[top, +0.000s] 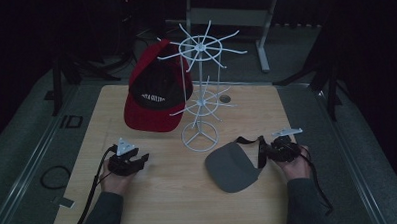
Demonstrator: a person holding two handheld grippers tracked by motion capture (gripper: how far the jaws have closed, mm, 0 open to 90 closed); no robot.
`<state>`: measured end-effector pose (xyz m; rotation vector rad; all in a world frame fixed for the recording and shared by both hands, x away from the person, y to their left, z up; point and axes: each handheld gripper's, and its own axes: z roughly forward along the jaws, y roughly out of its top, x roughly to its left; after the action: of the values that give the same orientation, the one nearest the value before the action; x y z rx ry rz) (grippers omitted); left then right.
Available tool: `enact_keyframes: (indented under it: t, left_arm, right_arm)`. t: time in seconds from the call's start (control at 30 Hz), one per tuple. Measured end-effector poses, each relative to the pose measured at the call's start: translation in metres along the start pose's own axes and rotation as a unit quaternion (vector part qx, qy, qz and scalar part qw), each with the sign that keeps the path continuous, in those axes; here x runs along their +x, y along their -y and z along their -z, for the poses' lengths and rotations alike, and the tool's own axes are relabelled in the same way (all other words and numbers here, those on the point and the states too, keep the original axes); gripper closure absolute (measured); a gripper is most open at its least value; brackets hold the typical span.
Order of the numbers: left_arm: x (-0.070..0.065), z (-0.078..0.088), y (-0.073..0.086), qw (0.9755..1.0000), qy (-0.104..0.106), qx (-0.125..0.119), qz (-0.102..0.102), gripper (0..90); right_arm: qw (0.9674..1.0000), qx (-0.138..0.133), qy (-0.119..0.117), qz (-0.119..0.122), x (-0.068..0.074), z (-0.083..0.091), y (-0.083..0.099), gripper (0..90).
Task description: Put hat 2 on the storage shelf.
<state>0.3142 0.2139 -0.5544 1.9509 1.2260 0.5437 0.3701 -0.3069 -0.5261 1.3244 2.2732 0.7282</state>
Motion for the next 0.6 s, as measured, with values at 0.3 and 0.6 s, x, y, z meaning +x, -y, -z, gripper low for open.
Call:
enact_keyframes:
  t: [0.3,0.6]
  left_arm:
    - [0.000,0.000,0.000,1.0000,0.000,0.002,0.000,50.0]
    - [0.000,0.000,0.000,1.0000,-0.001,0.001,0.000,49.9]
  right_arm:
    - [0.9996,0.019,-0.015,-0.011,-0.010,-0.017,-0.018,61.5]
    - [0.9982,0.047,-0.020,-0.032,-0.013,-0.039,-0.027,66.6]
